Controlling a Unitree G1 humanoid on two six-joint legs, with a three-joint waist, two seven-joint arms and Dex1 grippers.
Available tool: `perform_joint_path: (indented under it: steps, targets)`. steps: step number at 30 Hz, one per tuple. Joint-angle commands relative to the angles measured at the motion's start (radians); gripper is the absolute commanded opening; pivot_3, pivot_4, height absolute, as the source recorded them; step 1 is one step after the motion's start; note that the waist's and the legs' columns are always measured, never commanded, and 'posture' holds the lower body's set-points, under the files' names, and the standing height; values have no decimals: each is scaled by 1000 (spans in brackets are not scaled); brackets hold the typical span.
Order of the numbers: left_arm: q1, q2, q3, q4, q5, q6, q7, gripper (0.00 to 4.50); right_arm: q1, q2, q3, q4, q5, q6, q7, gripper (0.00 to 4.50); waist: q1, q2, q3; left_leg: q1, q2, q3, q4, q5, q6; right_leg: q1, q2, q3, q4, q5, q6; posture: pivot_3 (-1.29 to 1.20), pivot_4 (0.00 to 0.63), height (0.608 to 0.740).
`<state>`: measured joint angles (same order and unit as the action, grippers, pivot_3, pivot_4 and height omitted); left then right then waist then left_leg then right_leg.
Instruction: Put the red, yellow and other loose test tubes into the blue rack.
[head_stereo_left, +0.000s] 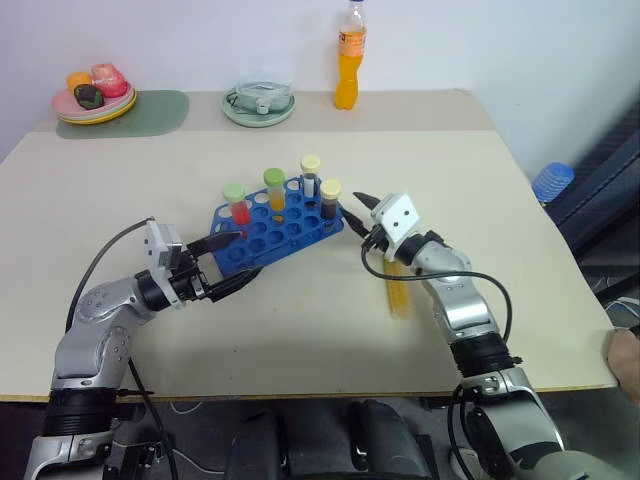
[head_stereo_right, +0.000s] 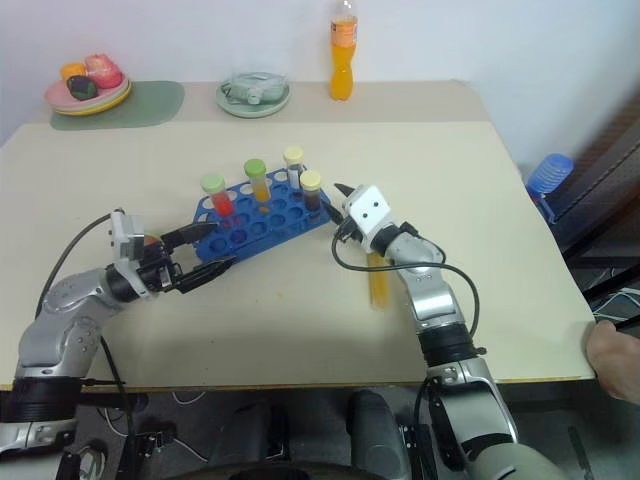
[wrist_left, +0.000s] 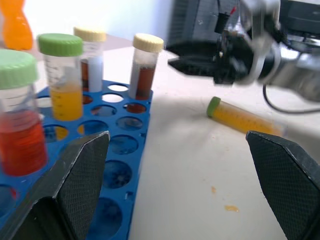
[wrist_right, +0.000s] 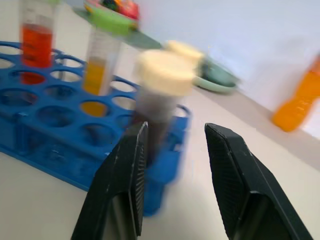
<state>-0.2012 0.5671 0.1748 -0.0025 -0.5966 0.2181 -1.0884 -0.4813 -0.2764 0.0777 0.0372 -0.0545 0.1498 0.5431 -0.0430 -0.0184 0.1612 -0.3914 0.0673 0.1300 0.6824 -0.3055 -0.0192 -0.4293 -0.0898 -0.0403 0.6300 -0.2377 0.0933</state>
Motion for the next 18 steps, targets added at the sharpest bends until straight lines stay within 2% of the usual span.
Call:
perform_joint_path:
  steps: [1,6,9,11,13,18]
  targets:
    - [-13,-3,-1,19,11,-33,-23,4500,2,-75,-22,-276,23,409,23,1812,2,0,0,0,0,0,0,0,0,0,0,0,0,0,0,0,150,740]
    - [-17,-19,-11,45,22,-52,-42,4500,-49,-177,-46,-465,73,860,42,1812,2,0,0,-1,0,0,0,-4,7,-1,0,0,0,0,-1,0,150,740]
    - [-20,-27,-19,59,28,-59,-56,4500,-116,-245,-76,-515,115,1222,42,1812,3,0,0,-1,0,0,0,-4,8,-1,-1,0,-1,-2,-3,0,150,740]
    - [-22,-27,-23,69,32,-65,-67,4500,-148,-260,-92,-534,152,1390,42,1812,4,0,0,-1,0,0,0,-5,8,-2,-1,0,-1,-2,-3,0,150,740]
    - [-26,-26,-27,76,35,-69,-71,4500,-156,-268,-107,-533,188,1456,37,1812,4,-1,0,-1,0,0,0,-5,9,-2,-1,0,-1,-2,-3,0,150,740]
    - [-45,-32,-38,85,39,-69,-78,4500,-148,-289,-148,-476,313,1465,3,1812,4,-1,0,-2,-1,0,0,-5,9,-2,-1,0,-1,-2,-3,0,150,740]
